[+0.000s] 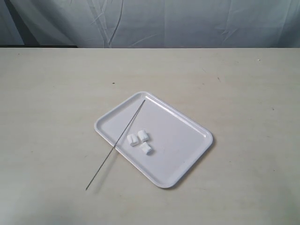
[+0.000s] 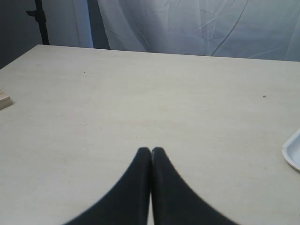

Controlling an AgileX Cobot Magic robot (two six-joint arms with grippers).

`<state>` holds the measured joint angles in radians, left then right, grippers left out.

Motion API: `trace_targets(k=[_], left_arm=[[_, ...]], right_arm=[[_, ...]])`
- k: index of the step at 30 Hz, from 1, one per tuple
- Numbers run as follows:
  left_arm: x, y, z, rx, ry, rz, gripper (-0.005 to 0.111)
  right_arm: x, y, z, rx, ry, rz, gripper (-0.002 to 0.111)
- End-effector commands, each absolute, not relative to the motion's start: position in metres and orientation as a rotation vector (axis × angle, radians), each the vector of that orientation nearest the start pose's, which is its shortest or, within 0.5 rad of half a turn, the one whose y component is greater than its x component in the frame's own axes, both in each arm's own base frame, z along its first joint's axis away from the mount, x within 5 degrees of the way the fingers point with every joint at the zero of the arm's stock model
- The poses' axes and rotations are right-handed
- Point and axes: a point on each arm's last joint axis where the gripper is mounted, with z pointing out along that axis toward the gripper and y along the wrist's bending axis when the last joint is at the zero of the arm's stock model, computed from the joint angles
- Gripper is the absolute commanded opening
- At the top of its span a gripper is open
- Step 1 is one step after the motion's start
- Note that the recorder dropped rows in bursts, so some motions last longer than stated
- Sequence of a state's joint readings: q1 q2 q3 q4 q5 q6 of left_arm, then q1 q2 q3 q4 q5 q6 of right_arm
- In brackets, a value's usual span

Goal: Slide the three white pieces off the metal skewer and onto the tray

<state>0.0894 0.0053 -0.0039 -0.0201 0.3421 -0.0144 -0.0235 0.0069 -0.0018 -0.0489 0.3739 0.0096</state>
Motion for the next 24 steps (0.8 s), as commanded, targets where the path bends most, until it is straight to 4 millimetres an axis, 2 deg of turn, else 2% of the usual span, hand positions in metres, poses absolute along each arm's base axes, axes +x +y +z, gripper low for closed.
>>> trace_targets(k=[1,24], left_arm=[[0.0535,0.0044,0.1828,-0.106,1.817,0.038,0.000],[0.0535,0.0044,0.1828,-0.106,1.817,0.038,0.000]], right_arm=[[0.0530,-0.0024,0.1808,0.018,1.843,-0.041,0.001],[0.0531,-0.0020,0.1808,0.025,1.843,-0.028,0.001]])
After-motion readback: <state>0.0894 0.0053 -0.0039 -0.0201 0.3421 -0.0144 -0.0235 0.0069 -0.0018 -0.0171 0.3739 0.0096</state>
